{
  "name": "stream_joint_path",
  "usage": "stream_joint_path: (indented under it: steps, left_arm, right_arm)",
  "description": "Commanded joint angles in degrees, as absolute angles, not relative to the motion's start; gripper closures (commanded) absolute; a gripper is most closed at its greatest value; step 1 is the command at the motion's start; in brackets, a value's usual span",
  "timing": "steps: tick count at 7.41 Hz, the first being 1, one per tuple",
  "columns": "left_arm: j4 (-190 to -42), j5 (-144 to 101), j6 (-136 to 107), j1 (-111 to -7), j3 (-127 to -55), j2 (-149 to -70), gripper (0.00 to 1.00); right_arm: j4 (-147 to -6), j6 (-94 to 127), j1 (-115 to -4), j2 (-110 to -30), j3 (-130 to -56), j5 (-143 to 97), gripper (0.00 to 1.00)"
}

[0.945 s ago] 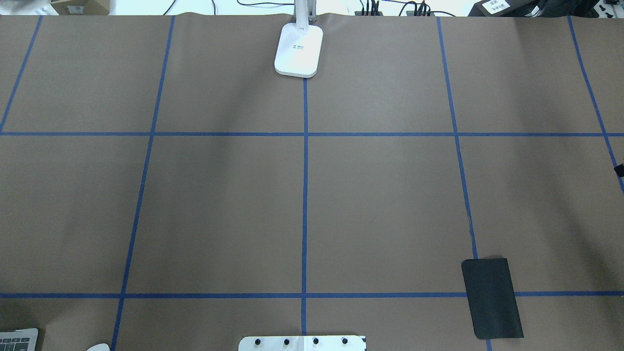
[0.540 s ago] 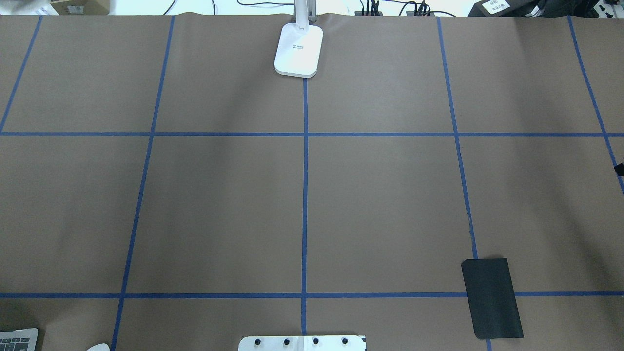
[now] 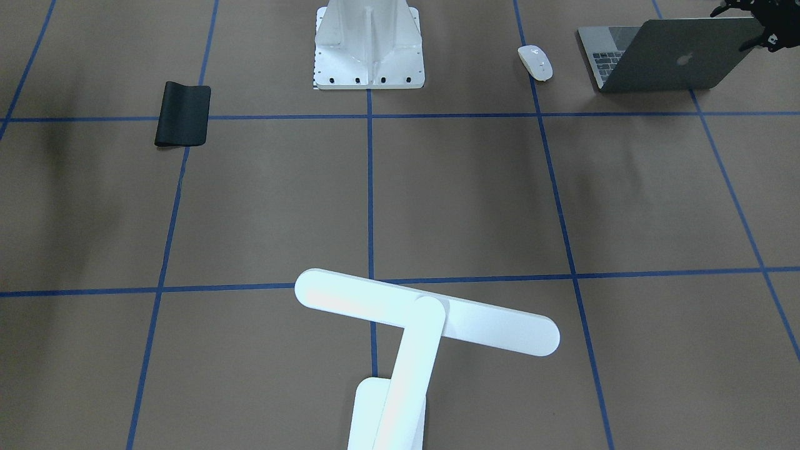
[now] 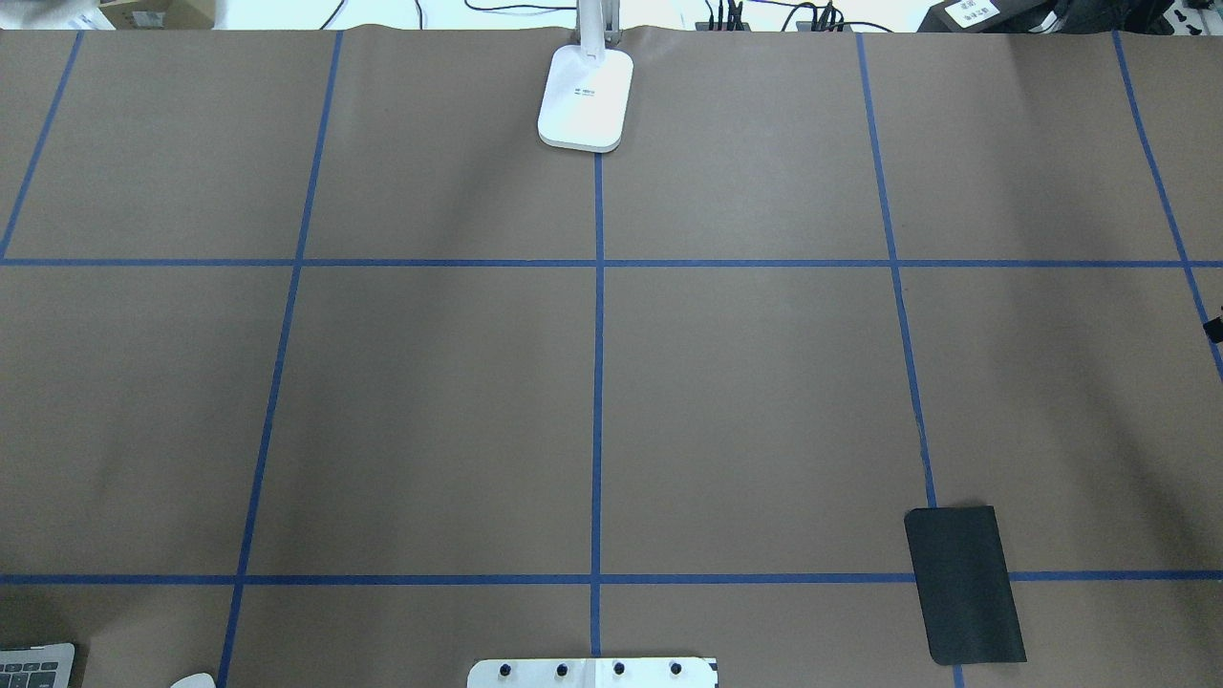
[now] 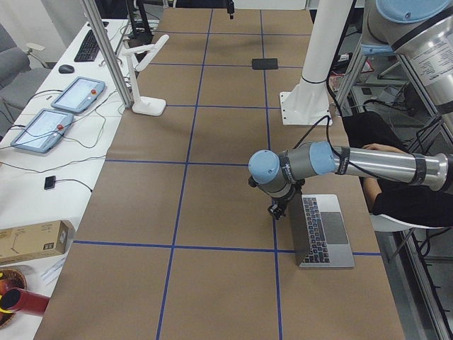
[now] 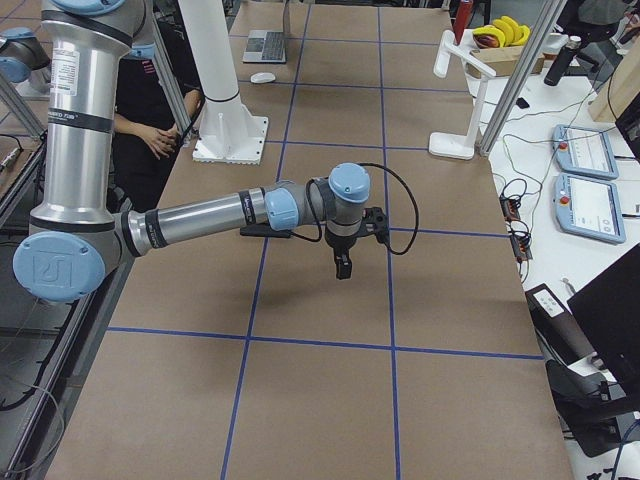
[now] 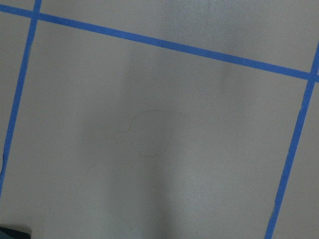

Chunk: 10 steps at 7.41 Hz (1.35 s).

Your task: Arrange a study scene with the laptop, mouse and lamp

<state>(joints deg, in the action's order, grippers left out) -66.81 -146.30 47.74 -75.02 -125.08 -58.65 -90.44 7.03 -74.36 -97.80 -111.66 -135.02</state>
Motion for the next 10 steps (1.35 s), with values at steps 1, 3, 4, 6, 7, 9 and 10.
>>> stream_joint_path:
  steps: [1, 3, 4, 6, 7, 9, 10]
  left_arm:
    - [-66.45, -146.42, 47.99, -75.23, -125.06, -58.71, 0.00]
    - [-61.48, -148.60, 45.11, -76.19, -124.63, -62.11, 0.00]
    - [-53.00, -148.80, 42.65, -85.69, -124.37, -67.71, 0.00]
    - [-44.06, -148.62, 39.65, -94.81, -124.80, -74.34, 0.00]
    - [-44.21, -148.62, 33.29, -98.31, -125.15, -75.05, 0.00]
    - [-44.73, -148.53, 25.17, -101.95, -124.02, -78.30, 0.00]
    - [-46.48, -148.54, 17.92, -104.74, -123.32, -80.40, 0.00]
  right_arm:
    - [-90.44, 7.03, -74.36, -97.65, -111.71, -134.91, 0.00]
    - [-90.44, 7.03, -74.44, -97.65, -111.97, -134.91, 0.00]
    - [-90.44, 7.03, -74.44, -97.56, -112.23, -134.91, 0.00]
    - [-90.44, 7.12, -74.44, -96.68, -112.50, -134.91, 0.00]
    - [-90.44, 7.12, -74.44, -96.59, -112.50, -134.91, 0.00]
    - [-90.44, 7.12, -74.44, -96.59, -112.50, -135.00, 0.00]
    - [-90.44, 7.12, -74.44, -96.59, -112.50, -135.00, 0.00]
